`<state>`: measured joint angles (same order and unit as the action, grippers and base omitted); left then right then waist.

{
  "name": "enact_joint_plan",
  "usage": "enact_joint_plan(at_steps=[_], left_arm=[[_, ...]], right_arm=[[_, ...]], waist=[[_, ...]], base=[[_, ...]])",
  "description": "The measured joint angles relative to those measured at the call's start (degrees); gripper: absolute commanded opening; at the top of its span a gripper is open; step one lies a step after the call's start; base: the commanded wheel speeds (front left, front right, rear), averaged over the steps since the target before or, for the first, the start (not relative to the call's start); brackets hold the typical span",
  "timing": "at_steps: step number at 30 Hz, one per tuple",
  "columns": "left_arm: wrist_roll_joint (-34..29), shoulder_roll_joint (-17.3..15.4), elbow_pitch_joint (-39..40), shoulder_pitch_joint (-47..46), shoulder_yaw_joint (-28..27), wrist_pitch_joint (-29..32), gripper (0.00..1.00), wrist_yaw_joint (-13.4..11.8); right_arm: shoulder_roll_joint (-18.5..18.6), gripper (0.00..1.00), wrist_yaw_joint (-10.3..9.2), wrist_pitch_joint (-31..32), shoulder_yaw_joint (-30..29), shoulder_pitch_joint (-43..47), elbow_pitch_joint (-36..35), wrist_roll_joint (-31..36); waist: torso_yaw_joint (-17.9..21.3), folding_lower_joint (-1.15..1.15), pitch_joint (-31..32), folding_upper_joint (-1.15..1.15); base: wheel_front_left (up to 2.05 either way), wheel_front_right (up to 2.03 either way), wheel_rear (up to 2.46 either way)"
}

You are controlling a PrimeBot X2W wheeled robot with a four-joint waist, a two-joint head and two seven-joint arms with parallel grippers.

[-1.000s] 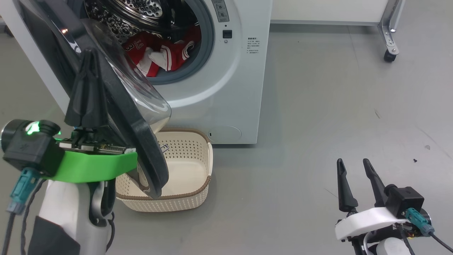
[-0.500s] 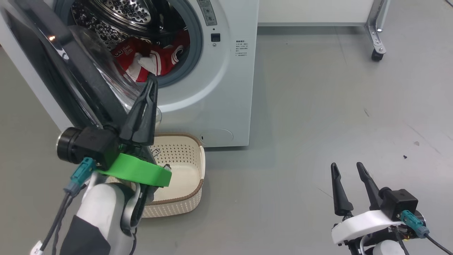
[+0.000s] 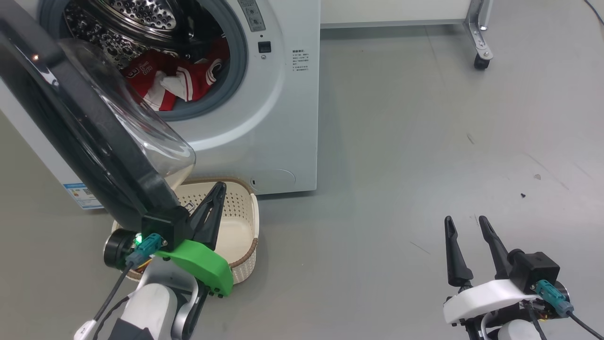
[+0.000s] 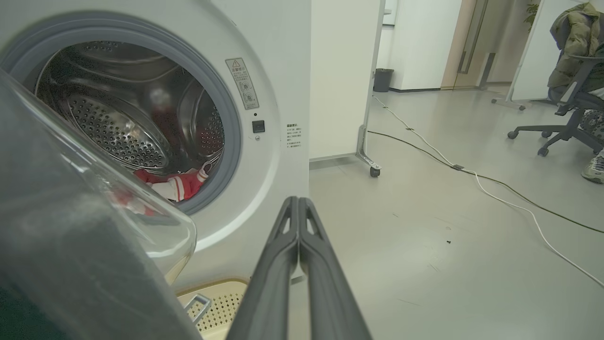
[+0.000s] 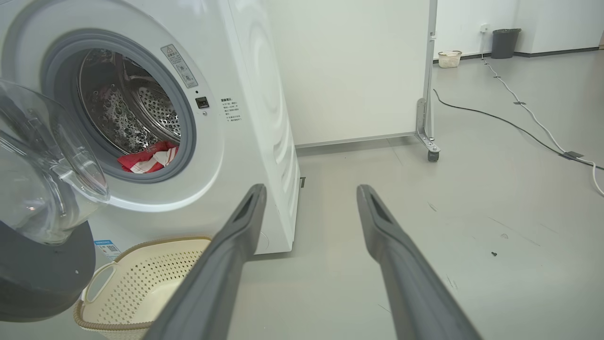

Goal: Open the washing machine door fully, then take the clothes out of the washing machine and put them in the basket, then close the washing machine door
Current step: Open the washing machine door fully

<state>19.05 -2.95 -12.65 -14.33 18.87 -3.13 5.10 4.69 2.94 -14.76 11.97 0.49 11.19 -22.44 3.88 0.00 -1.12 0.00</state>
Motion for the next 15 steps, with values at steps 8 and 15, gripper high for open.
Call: enact_joint_plan(at_steps=[8, 15], left_arm=[[0.7, 0.0, -3.1, 0.0, -1.8, 0.0, 0.00, -1.1], [1.1, 0.1, -5.8, 0.0, -3.6, 0.0, 0.00, -2.2]], right_arm=[[-0.4, 1.00, 0.14, 0.0, -0.7, 0.0, 0.1, 0.5], [-0.6, 1.00, 0.41, 0.0, -1.1, 0.0, 0.2, 0.5]], waist=[[1.3, 0.00, -0.7, 0.00], [1.7, 0.00, -1.0, 0.00]], base=[[0.00, 0.00, 0.00], [0.00, 0.00, 0.00]])
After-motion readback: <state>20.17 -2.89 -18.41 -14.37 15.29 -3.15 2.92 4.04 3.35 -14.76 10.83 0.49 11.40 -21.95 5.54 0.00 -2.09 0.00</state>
